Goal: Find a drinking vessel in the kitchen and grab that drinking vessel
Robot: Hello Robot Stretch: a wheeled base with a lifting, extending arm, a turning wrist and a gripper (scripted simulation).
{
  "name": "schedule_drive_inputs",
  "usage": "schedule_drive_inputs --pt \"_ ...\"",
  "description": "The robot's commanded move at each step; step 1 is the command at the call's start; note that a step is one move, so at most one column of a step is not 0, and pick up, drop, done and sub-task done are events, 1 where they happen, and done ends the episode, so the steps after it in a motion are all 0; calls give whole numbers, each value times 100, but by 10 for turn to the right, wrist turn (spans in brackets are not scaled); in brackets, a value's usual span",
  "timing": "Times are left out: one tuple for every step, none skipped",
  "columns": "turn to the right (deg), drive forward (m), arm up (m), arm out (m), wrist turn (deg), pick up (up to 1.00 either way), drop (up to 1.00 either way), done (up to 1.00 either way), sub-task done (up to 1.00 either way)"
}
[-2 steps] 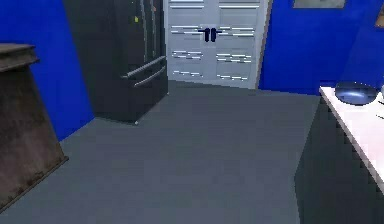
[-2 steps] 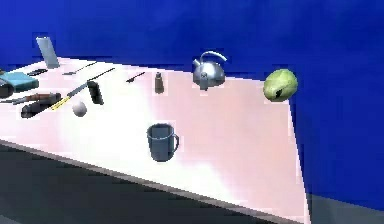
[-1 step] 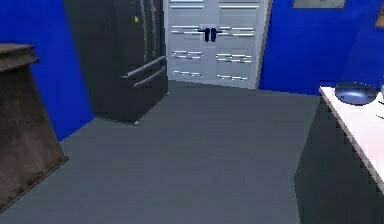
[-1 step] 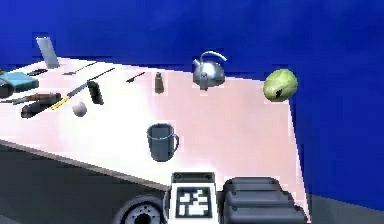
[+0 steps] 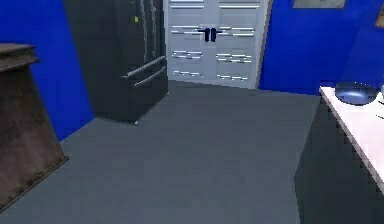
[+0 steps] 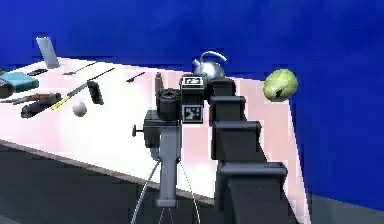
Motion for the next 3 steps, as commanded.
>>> schedule_drive_inputs --pt "0 0 0 0 450 0 0 0 0" --pt "0 0 0 0 450 0 0 0 0" --pt "0 0 0 0 450 0 0 0 0"
